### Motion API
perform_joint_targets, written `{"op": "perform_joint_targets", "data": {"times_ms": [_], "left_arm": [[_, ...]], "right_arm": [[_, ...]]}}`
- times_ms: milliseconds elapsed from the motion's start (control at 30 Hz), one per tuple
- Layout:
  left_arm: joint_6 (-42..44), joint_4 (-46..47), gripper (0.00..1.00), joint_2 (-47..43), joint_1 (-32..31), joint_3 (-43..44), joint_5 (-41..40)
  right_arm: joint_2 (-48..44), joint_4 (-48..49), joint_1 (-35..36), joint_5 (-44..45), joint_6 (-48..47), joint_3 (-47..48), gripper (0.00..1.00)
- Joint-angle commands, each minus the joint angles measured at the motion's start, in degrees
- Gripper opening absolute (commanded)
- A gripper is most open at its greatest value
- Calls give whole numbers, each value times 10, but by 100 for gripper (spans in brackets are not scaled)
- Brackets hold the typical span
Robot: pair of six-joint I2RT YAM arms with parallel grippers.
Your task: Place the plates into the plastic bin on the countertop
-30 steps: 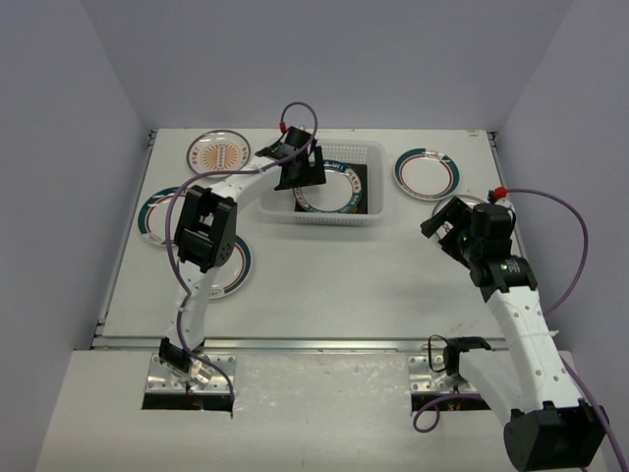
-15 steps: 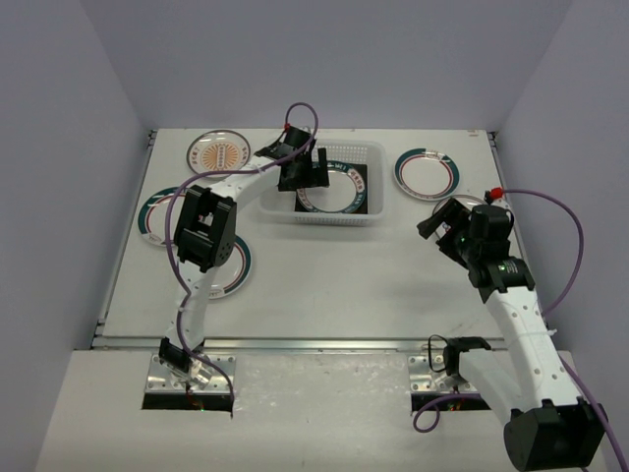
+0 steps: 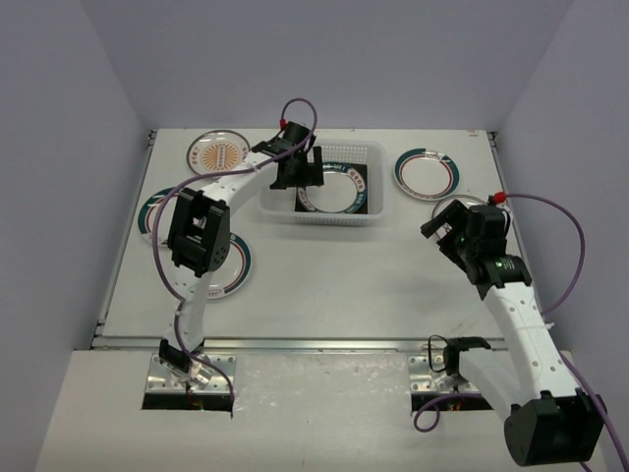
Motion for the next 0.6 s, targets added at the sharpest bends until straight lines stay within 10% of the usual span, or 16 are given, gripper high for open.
{"op": "perform_joint_targets", "data": {"times_ms": [0,300,567], "left_arm": [[-12,-19,100,-96,-2,2,-62],[-115,132,100,-509,-20,-393,-2],[2,65,100,-745,-21,-517,39]], "right_arm": [[3,-20,-7,76,92,-20,99],[-116,76,-53,205,318,-209,99],[-29,379,-168,122,339,-374,95]]}}
